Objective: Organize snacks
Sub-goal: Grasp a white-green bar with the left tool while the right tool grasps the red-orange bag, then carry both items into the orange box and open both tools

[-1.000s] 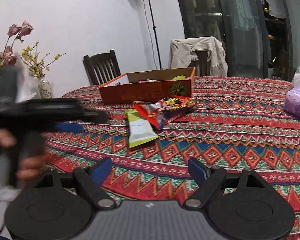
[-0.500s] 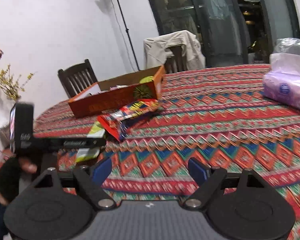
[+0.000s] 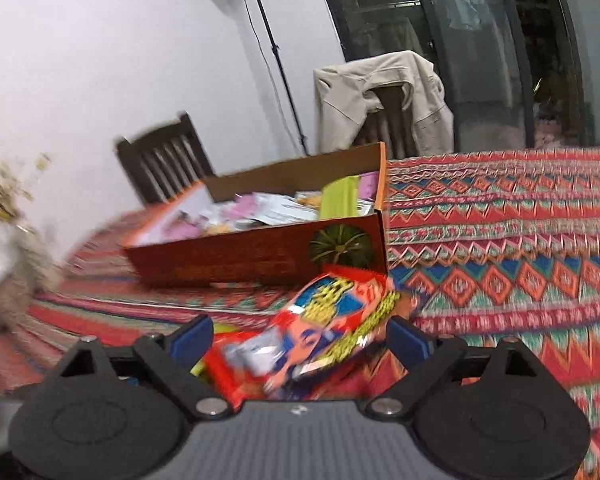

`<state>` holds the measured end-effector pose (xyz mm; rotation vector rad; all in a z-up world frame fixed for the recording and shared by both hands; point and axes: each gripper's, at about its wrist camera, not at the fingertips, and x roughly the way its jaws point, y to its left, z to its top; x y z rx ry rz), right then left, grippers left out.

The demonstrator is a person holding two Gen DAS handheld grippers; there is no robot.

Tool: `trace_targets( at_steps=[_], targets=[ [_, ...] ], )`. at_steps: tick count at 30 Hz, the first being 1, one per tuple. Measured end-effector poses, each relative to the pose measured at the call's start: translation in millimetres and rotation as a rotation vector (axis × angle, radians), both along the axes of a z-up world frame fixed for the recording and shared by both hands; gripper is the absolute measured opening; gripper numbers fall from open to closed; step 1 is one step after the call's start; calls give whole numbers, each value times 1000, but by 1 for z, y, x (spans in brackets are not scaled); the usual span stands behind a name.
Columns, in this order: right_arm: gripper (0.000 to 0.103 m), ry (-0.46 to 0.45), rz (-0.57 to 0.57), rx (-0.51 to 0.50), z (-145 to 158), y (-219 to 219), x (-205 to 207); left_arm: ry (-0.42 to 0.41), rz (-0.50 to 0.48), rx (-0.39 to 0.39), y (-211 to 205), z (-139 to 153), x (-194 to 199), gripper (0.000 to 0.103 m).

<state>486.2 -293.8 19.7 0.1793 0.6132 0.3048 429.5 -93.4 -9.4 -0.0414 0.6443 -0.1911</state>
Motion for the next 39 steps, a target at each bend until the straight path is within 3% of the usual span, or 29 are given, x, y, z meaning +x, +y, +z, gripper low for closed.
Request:
trace_targets(
  at_steps=[4, 7, 11, 13, 15, 19, 24, 29, 34, 39],
  targets=[
    [93, 37, -46, -130, -17, 25, 28, 8, -3, -2, 12, 3, -14, 39],
    [92, 30, -51, -197, -22, 30, 25, 49, -5, -86, 34, 5, -27, 39],
    [87, 75, -20, -172, -27, 19, 11, 39, 20, -131, 55, 10, -50, 38],
    [77, 93, -6, -139, -29, 12, 1, 34, 23, -142, 59, 12, -59, 38],
    [50, 86, 25, -104, -29, 8, -10, 29, 27, -145, 61, 15, -64, 38],
    [50, 62, 27, -156, -23, 15, -38, 5, 24, -149, 62, 23, -79, 38],
    [49, 57, 42, -123, -19, 10, -101, -17, 12, -142, 65, 31, -105, 38],
    [50, 30, 38, -131, -12, 7, -168, 44, 13, -183, 60, 25, -114, 38],
    [50, 8, 49, -96, -6, -1, -201, 10, -32, -182, 44, 37, -130, 38],
    [49, -23, 32, -72, -2, -13, -209, 17, -37, -180, 37, 39, -134, 38]
  ],
)
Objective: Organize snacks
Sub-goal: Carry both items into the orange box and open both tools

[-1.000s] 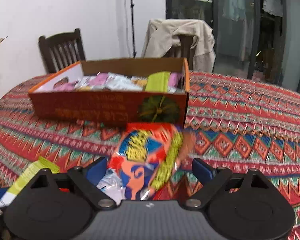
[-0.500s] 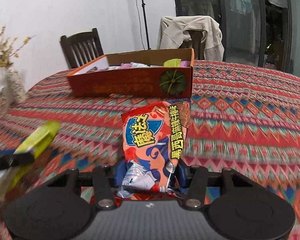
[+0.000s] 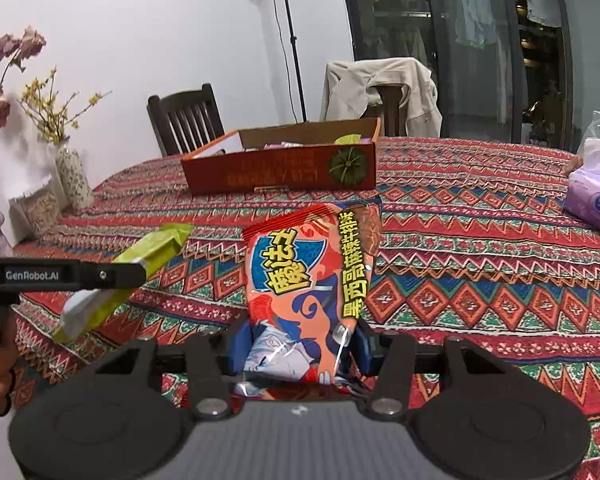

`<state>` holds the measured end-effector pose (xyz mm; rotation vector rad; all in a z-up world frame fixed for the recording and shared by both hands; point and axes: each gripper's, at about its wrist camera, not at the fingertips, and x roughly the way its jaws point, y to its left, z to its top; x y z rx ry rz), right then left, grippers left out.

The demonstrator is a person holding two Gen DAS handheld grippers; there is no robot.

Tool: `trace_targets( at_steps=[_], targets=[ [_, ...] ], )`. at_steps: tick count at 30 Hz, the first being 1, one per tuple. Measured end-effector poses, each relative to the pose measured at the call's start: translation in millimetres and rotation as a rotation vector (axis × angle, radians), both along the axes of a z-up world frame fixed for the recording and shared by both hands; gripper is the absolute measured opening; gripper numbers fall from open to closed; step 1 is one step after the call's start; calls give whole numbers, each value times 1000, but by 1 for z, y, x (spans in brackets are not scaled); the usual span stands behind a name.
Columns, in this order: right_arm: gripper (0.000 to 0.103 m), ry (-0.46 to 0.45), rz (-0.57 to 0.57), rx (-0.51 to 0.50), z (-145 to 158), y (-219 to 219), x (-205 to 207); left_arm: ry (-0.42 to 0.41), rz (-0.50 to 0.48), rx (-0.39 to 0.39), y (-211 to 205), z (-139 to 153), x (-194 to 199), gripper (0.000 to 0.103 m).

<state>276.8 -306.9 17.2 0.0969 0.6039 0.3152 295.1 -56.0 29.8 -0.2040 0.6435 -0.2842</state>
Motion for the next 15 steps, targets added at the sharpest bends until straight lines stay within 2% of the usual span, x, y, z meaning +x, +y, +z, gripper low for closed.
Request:
trace_targets(
  at_steps=[4, 8, 12, 15],
  targets=[
    [50, -6, -2, 19, -2, -4, 1, 6, 1, -9, 0, 1, 4, 38],
    [50, -12, 31, 60, 6, -6, 8, -17, -41, -49, 11, 23, 25, 38],
    [50, -63, 118, 115, 39, -10, 37, -104, -81, -39, 21, 65, 63, 38],
    [49, -126, 166, 99, 71, -7, 79, -151, -85, -32, 27, 93, 104, 38]
  ],
)
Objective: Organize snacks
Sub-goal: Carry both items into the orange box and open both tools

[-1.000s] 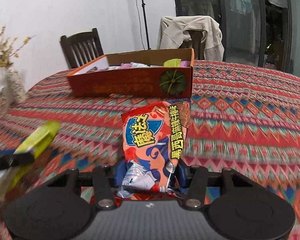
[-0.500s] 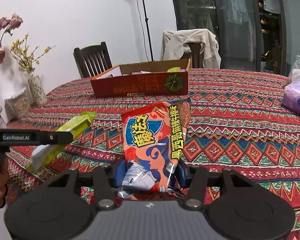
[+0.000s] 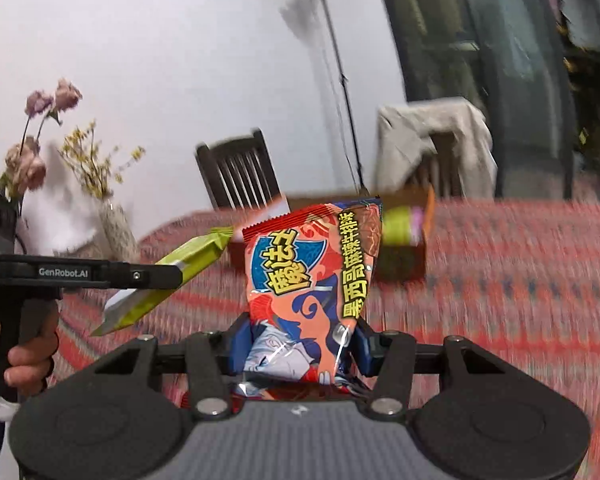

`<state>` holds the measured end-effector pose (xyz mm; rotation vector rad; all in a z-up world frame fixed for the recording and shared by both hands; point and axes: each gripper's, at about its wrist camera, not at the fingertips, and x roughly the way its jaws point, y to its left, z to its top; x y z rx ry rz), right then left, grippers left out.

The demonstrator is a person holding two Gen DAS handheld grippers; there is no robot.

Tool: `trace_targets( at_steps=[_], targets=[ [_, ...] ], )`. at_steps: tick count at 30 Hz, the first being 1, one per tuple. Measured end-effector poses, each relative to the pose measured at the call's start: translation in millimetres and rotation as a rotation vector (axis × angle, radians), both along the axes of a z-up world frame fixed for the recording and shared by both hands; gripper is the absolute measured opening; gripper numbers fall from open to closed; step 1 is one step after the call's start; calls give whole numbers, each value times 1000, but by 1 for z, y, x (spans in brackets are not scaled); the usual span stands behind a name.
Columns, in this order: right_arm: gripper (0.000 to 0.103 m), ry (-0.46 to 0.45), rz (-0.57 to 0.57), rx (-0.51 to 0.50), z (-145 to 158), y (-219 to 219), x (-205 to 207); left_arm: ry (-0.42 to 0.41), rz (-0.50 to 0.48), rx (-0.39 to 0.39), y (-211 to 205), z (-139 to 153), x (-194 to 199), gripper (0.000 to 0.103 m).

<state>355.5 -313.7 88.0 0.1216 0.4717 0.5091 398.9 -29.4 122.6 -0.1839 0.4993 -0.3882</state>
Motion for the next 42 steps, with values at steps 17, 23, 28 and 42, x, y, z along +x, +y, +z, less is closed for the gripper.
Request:
trace_targets(
  at_steps=[17, 23, 28, 42],
  targets=[
    [50, 254, 34, -83, -30, 84, 334, 136, 132, 96, -12, -28, 246, 38],
    [69, 227, -58, -225, -58, 93, 353, 195, 141, 91, -22, -56, 279, 38],
    [79, 187, -67, -196, -47, 77, 337, 247, 126, 79, -28, -74, 284, 48],
    [85, 25, -118, -237, 63, 31, 253, 82, 55, 169, -10, 30, 182, 78]
  ],
)
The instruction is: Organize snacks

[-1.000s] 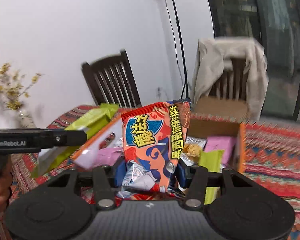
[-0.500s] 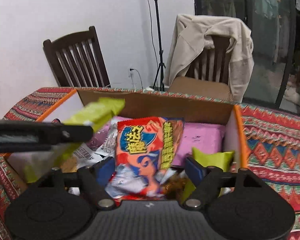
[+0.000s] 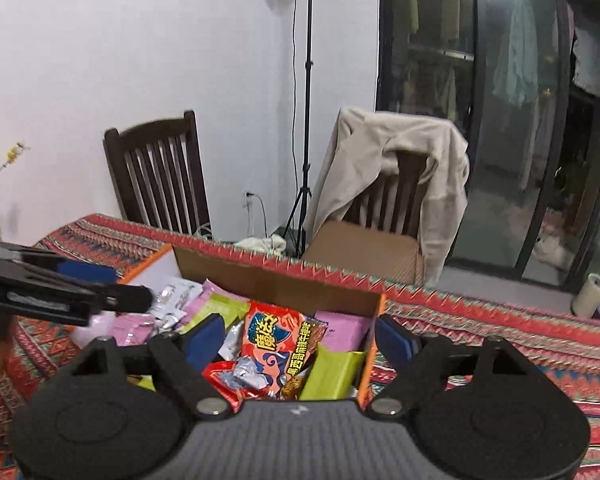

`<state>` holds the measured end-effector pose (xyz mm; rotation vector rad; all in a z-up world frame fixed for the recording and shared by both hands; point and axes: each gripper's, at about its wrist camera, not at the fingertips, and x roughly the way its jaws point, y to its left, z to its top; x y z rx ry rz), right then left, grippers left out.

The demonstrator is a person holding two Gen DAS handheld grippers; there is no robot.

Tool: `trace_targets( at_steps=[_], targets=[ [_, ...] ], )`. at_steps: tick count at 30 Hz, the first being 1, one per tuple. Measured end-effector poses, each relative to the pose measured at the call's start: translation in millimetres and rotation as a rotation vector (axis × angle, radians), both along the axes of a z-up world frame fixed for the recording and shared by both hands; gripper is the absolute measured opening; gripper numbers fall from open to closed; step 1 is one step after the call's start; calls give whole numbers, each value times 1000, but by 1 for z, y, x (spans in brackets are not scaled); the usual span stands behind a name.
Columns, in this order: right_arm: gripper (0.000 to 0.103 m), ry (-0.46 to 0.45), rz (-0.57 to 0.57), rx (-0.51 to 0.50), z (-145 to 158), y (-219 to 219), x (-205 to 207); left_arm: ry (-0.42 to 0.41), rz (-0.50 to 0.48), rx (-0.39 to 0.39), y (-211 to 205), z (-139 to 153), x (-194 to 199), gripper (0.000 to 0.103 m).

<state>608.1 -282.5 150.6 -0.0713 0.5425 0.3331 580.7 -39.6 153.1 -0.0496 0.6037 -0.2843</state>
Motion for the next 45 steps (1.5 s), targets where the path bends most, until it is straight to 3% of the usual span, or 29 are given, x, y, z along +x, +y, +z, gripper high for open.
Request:
trace_targets(
  at_steps=[4, 7, 10, 15, 17, 23, 27, 33, 37, 40, 45],
  targets=[
    [87, -34, -5, -4, 28, -12, -46, -69, -4, 20, 14, 33, -55, 86],
    [88, -71, -15, -17, 48, -20, -90, -130, 4, 4, 28, 50, -113, 102],
    [94, -124, -22, 2, 58, -29, -144, -197, -4, -16, 43, 52, -176, 103],
    [96, -181, -14, 48, 50, -42, -241, -277, 59, -46, 61, 39, -277, 103],
    [103, -211, -16, 61, 42, -43, -283, -308, 84, -54, 65, 31, -312, 103],
    [103, -280, -43, 74, 16, -41, -387, -403, 121, -32, 63, 3, -416, 103],
    [103, -296, -67, 89, -7, -31, -445, -425, 137, -10, 63, -20, -469, 103],
    [103, -312, -86, 87, -48, -7, -524, -389, 181, -22, 72, -61, -528, 103],
    [103, -309, -126, 112, -77, 8, -559, -426, 171, 59, 66, -89, -539, 103],
    [103, -325, -140, 116, -108, 25, -572, -397, 209, 116, 60, -118, -530, 103],
    [103, -289, -119, 120, -142, 49, -564, -305, 204, 89, 61, -146, -528, 103]
  ],
)
